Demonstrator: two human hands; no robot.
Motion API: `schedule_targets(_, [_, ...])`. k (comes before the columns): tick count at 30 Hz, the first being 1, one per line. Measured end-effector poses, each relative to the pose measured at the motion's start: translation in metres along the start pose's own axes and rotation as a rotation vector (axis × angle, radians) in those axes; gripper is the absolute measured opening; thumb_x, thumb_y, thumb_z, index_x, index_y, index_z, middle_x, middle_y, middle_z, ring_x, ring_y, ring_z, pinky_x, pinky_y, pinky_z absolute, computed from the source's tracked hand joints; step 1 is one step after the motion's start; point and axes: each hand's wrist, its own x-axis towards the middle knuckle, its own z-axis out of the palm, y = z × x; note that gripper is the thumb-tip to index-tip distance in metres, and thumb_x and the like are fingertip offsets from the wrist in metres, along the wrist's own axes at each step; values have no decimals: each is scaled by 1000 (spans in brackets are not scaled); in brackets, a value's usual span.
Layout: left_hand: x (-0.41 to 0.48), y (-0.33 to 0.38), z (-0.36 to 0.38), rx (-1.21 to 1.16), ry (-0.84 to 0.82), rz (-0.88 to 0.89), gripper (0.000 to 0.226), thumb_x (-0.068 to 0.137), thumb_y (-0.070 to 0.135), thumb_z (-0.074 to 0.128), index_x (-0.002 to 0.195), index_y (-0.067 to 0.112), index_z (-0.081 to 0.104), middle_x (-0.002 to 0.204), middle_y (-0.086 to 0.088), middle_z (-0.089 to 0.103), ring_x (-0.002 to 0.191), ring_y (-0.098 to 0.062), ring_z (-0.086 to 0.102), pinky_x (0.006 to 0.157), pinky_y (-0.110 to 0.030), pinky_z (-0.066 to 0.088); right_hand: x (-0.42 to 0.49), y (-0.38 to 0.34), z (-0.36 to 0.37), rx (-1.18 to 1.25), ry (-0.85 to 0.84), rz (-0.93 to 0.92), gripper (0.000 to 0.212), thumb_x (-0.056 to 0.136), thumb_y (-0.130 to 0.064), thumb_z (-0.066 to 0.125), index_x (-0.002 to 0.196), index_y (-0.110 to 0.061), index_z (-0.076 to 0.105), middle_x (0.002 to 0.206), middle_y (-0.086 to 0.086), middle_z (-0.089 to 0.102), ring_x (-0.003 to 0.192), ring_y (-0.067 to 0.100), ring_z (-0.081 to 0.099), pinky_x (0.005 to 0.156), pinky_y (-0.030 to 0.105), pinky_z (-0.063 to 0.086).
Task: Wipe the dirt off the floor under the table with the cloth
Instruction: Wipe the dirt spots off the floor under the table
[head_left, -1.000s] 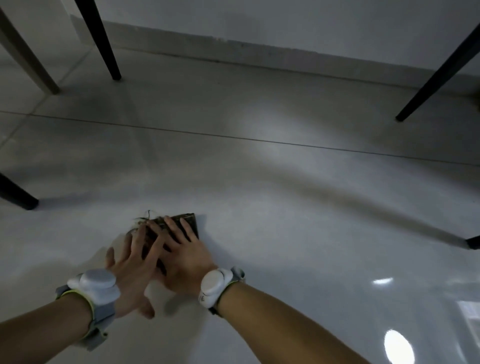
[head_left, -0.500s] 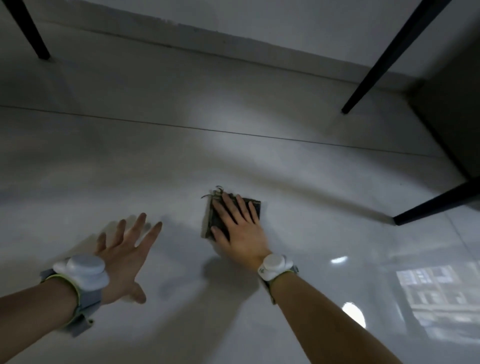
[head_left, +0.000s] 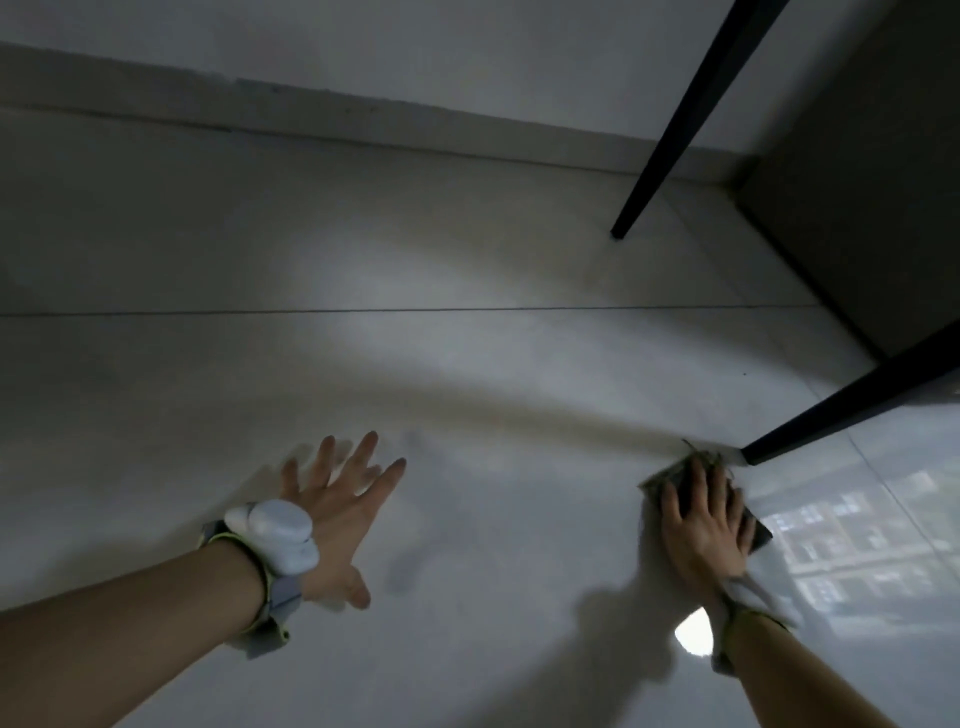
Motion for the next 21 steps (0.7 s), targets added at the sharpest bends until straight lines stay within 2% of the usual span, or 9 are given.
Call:
schedule_targets(2, [20, 1, -6, 29, 7, 34, 140, 62, 61, 81, 146, 43, -29, 155, 2, -42, 142, -43, -34, 115, -70, -7, 10, -12, 5, 3, 26, 70, 82, 87, -71, 5, 161, -36, 10, 172, -7, 0, 158, 23, 0, 127, 50, 1])
schedule_targets(5, [48, -3, -15, 127, 14, 91, 145, 52, 66, 83, 142, 51, -30, 153, 3, -44, 139, -47, -37, 109, -77, -10, 31, -37, 7, 8, 44, 144, 71, 95, -62, 19, 161, -34, 17, 171, -3, 9, 156, 27, 6, 125, 51, 3])
schedule_targets(10, [72, -15, -14, 107, -40, 191, 154, 40, 70, 85, 129, 61, -40, 146, 8, -52, 138, -53, -35, 103, -82, -3, 57, -107, 12, -46, 50, -44, 66, 100, -59, 21, 161, -35, 15, 172, -2, 9, 156, 30, 8, 125, 51, 3])
schedule_targets(13, [73, -12, -7, 119, 24, 188, 151, 42, 77, 79, 132, 57, -39, 150, 3, -49, 137, -56, -32, 103, -81, -1, 63, -185, 21, -69, 32, -229, 66, 103, -56, 28, 162, -29, 17, 171, 2, 11, 157, 31, 9, 126, 52, 5])
schedule_targets(15, [72, -6, -3, 121, 96, 166, 139, 50, 80, 73, 136, 57, -34, 155, 3, -43, 139, -56, -28, 104, -79, 2, 60, -243, 28, -70, -28, -414, 67, 104, -55, 30, 163, -28, 13, 172, 1, 7, 157, 33, 4, 126, 53, 3])
schedule_targets(17, [70, -1, -3, 76, 148, 142, 117, 61, 84, 57, 134, 62, -32, 155, 6, -42, 141, -52, -29, 106, -77, 1, 44, -298, 36, -83, -66, -643, 67, 104, -53, 33, 162, -26, 15, 171, 1, 8, 156, 36, 4, 125, 56, 3])
schedule_targets(19, [66, 8, -9, 48, 135, 118, 93, 62, 85, 28, 134, 64, -28, 156, 5, -40, 144, -51, -23, 107, -79, 2, 16, -345, 48, -98, -87, -896, 66, 102, -52, 40, 160, -25, 24, 170, 2, 15, 155, 37, 9, 123, 58, 7])
schedule_targets(20, [61, 14, -16, 74, 163, 120, 84, 60, 82, 14, 139, 67, -10, 163, -3, -22, 146, -55, -7, 102, -83, 10, 1, -365, 54, -103, -99, -1022, 66, 102, -51, 42, 160, -24, 27, 170, 2, 17, 155, 37, 11, 123, 59, 9])
schedule_targets(21, [58, 14, -23, 115, 226, 123, 76, 70, 78, 4, 142, 62, 24, 164, -16, 14, 141, -59, 21, 92, -86, 25, -11, -382, 60, -112, -115, -1133, 66, 102, -52, 43, 160, -24, 27, 170, 1, 17, 156, 35, 9, 124, 58, 7])
